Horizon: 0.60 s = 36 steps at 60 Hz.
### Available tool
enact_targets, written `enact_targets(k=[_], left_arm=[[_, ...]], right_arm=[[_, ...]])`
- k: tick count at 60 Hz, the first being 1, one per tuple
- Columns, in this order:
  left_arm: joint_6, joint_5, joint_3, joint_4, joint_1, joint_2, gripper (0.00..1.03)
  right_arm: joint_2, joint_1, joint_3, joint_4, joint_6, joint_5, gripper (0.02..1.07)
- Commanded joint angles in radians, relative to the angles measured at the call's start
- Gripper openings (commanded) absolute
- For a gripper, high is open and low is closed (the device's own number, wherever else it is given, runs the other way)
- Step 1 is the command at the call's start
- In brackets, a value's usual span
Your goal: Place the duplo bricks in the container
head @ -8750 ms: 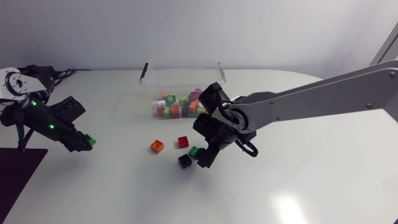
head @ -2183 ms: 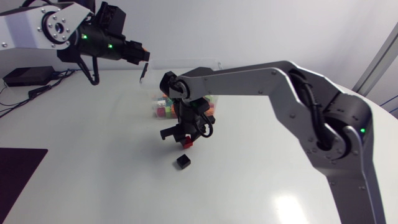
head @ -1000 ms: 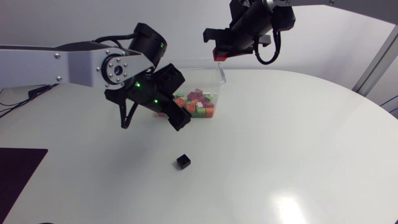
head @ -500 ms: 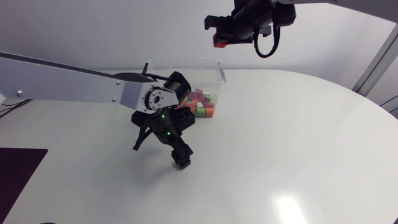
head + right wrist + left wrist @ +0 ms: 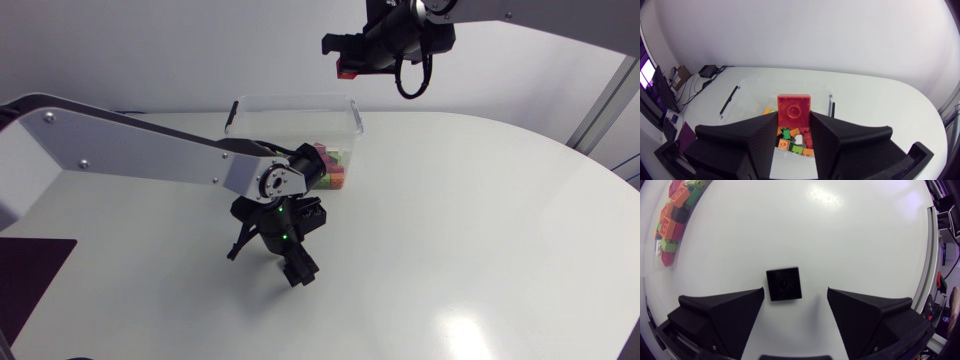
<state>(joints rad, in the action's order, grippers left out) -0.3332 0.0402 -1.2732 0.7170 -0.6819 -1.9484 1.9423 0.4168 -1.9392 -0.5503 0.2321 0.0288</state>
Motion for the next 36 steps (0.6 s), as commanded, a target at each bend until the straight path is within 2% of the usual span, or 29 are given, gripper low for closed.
enact_targets(k=[1, 7, 12, 19, 21, 26, 28, 29, 30, 33, 36], left_arm=[[0.022, 0.003, 0.003, 0.015, 0.002, -0.027, 0.75], [0.026, 0.004, 0.012, 0.015, 0.005, -0.037, 0.62], [0.028, 0.006, 0.026, 0.004, 0.008, -0.037, 0.4], [0.023, 0.007, 0.043, 0.009, 0.013, -0.012, 0.38], [0.023, 0.007, 0.051, 0.01, 0.018, 0.014, 0.37], [0.019, 0.009, 0.061, 0.025, 0.039, 0.082, 0.37], [0.017, 0.012, 0.064, 0.035, 0.048, 0.106, 0.37], [0.017, 0.013, 0.071, 0.039, 0.058, 0.134, 0.37], [0.017, 0.013, 0.072, 0.042, 0.064, 0.147, 0.37], [0.014, 0.013, 0.072, 0.056, 0.071, 0.184, 0.37], [0.011, 0.013, 0.071, 0.07, 0.091, 0.243, 0.37]], right_arm=[[0.041, 0.004, -0.009, 0.029, 0.009, -0.006, 0.34], [0.064, 0.013, -0.007, 0.058, 0.004, -0.006, 0.34], [0.089, 0.02, -0.017, 0.079, 0.0, -0.006, 0.34], [0.127, 0.036, -0.033, 0.096, -0.011, -0.006, 0.35], [0.135, 0.04, -0.037, 0.096, -0.011, -0.006, 0.41], [0.17, 0.051, -0.061, 0.093, -0.016, -0.012, 0.64], [0.19, 0.054, -0.081, 0.081, -0.019, -0.015, 0.78], [0.204, 0.054, -0.098, 0.069, -0.019, -0.018, 0.88], [0.211, 0.054, -0.107, 0.062, -0.019, -0.02, 0.92], [0.231, 0.056, -0.129, 0.05, -0.025, -0.03, 1.02], [0.238, 0.054, -0.135, 0.052, -0.027, -0.044, 1.03]])
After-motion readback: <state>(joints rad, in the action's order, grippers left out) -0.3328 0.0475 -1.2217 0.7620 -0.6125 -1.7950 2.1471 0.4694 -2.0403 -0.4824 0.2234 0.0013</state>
